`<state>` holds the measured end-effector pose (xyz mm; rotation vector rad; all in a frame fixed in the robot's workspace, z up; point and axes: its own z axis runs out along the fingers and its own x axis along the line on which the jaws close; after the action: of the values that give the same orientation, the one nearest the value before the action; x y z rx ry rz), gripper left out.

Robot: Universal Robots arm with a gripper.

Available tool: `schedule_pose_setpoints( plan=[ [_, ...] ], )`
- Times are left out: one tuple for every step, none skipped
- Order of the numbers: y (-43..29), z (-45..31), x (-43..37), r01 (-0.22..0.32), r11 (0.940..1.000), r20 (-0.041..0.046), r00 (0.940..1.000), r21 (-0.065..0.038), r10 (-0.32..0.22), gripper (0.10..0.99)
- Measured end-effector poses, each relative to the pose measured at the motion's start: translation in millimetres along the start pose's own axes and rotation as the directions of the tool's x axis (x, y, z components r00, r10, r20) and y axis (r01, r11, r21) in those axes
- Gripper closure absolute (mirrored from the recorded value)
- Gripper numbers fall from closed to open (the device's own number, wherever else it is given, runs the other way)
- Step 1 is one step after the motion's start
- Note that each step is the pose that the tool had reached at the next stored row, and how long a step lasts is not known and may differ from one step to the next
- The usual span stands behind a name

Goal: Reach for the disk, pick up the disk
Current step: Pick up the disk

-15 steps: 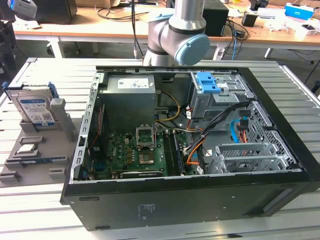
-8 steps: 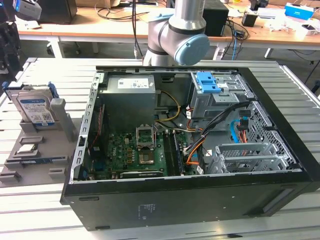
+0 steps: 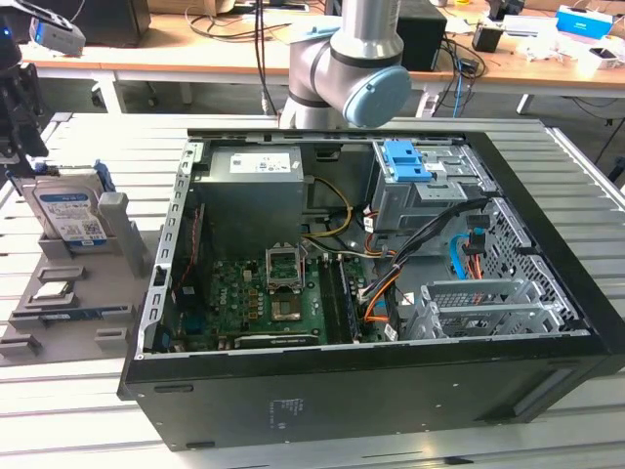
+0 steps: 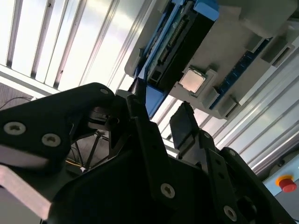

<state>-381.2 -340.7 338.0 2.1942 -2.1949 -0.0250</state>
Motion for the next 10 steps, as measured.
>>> schedule_pose_setpoints(
  plan=[
    [-0.2, 2.3, -1.1, 0.002, 1.0000, -0.0001, 1.0000, 0.000, -0.002, 0.604],
    [-0.3, 4.1, -1.7, 0.003, 1.0000, -0.0002, 1.0000, 0.000, -0.003, 0.604],
    [-0.4, 6.9, -2.2, 0.005, 1.0000, -0.0003, 1.0000, 0.000, -0.005, 0.604],
    [-0.5, 9.1, -2.5, 0.007, 1.0000, -0.0004, 1.0000, 0.000, -0.007, 0.604],
    [-0.6, 10.6, -2.6, 0.008, 1.0000, -0.0005, 1.0000, 0.000, -0.008, 0.604],
    [-0.7, 13.8, -3.0, 0.011, 0.9999, -0.0005, 0.9999, 0.000, -0.011, 0.604],
    [-0.9, 16.2, -3.1, 0.012, 0.9999, -0.0005, 0.9999, 0.000, -0.012, 0.604],
    [-1.0, 17.5, -3.2, 0.013, 0.9999, -0.0006, 0.9999, 0.000, -0.013, 0.604],
    [-1.0, 18.6, -3.2, 0.013, 0.9999, -0.0006, 0.9999, 0.000, -0.013, 0.604],
    [-1.1, 20.1, -3.2, 0.014, 0.9999, -0.0006, 0.9999, 0.000, -0.014, 0.604]
  ],
)
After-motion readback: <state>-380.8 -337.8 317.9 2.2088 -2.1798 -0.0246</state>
